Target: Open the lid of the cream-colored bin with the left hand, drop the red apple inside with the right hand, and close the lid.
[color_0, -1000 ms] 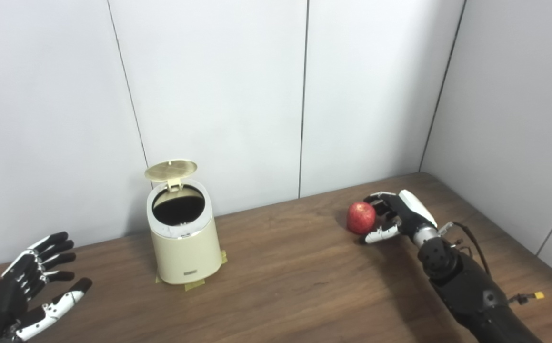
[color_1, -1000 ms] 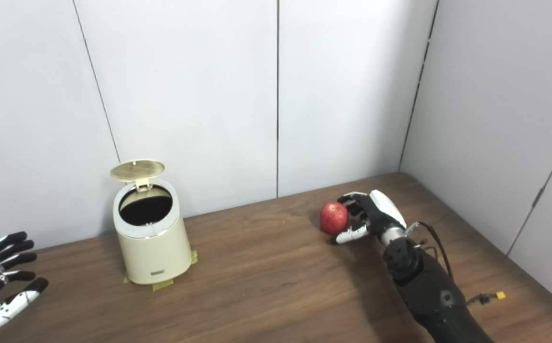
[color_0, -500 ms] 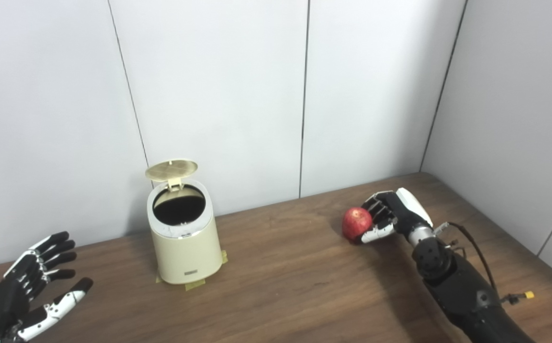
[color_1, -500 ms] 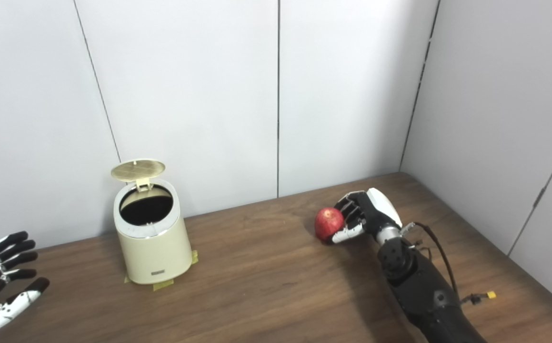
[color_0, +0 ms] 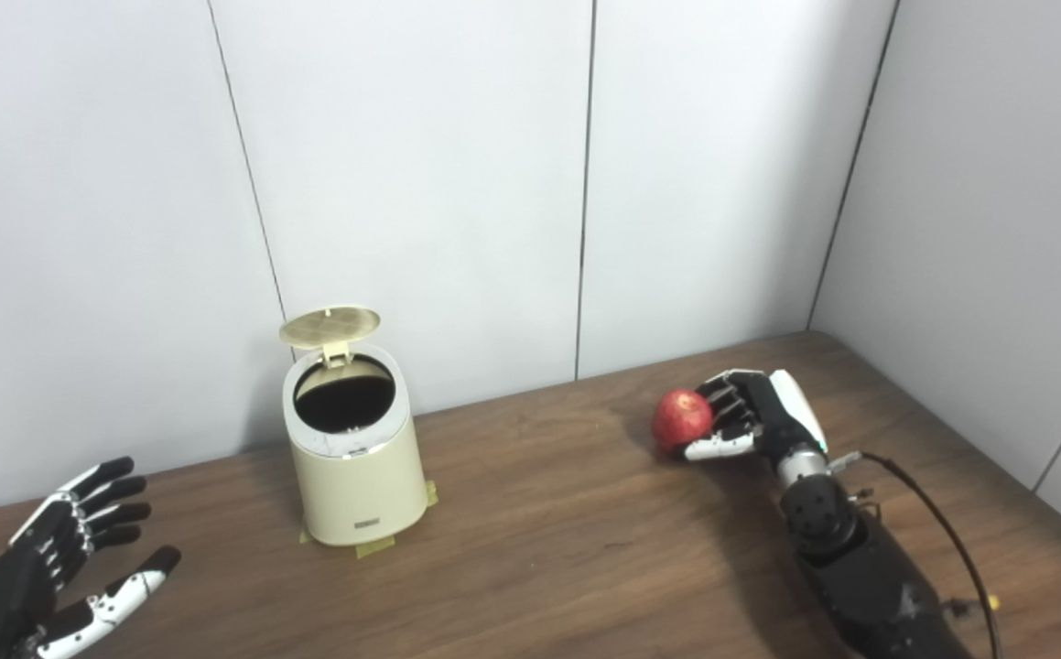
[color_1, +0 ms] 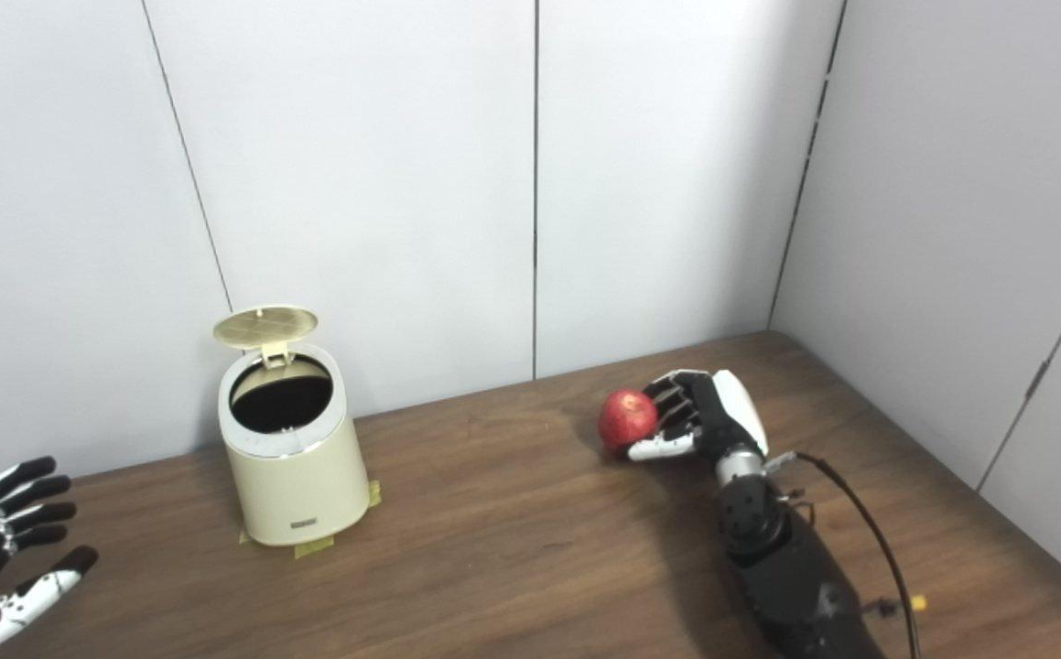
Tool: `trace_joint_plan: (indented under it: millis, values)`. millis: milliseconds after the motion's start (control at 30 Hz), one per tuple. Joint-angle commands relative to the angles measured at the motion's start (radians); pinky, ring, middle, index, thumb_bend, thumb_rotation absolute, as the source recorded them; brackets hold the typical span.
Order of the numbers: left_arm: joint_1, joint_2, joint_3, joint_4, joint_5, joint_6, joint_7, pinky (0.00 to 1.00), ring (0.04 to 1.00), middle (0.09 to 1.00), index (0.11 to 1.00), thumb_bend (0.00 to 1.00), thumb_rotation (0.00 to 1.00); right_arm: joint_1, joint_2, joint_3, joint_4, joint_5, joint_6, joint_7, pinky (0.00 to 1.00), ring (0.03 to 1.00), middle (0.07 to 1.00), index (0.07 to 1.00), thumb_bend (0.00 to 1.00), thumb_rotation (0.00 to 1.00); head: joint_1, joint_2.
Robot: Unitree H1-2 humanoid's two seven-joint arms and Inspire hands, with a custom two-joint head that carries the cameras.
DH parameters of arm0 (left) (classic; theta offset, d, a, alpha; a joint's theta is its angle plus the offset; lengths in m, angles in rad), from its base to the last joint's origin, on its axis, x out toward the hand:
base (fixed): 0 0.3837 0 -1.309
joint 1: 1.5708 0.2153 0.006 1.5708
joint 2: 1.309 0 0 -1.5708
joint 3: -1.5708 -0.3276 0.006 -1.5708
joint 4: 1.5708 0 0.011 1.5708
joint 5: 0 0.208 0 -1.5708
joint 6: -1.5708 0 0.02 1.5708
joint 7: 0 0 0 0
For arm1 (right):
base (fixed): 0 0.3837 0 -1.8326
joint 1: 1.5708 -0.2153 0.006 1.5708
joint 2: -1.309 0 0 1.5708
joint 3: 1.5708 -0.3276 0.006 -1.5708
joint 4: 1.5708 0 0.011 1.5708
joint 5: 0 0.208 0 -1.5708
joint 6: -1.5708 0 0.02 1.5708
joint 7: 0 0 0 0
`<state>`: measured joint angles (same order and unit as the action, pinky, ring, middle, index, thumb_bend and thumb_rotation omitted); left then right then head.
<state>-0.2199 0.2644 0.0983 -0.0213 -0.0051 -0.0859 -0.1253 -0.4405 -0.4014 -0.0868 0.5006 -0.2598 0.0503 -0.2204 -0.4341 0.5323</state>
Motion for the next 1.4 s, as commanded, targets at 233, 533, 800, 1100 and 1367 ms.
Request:
trace_joint_plan:
  millis: [233,533,800,1100,1367]
  values:
    - [-0.042,0.005,0.003,0.007,-0.007,-0.052,0.007,0.68,0.729,0.786,0.823,0.6,0.0,-0.068,-0.014,-0.027,-0.202,0.021,0.005,0.025,0.39,0.409,0.421,0.531,0.52,0.0,0.025,-0.008]
    - [-0.033,-0.007,0.0,0.03,-0.023,-0.079,0.002,0.69,0.759,0.807,0.845,0.61,0.0,-0.093,0.023,0.005,-0.363,0.004,0.112,0.089,0.4,0.417,0.431,0.528,0.52,0.0,0.107,-0.02]
    - [-0.028,-0.027,-0.01,0.058,-0.015,-0.115,0.005,0.68,0.768,0.803,0.846,0.66,0.0,-0.141,0.076,0.043,-0.405,0.016,0.097,0.134,0.39,0.404,0.431,0.53,0.52,0.0,0.207,-0.03]
    - [-0.029,-0.068,-0.031,0.074,0.025,-0.139,0.035,0.65,0.739,0.783,0.823,0.7,0.03,-0.179,0.125,0.105,-0.388,0.017,0.056,0.164,0.34,0.381,0.428,0.528,0.52,0.0,0.315,-0.041]
    - [-0.031,-0.101,-0.042,0.064,0.046,-0.117,0.054,0.65,0.739,0.787,0.827,0.71,0.06,-0.205,0.176,0.152,-0.411,-0.022,0.086,0.186,0.39,0.414,0.429,0.53,0.52,0.0,0.371,-0.052]
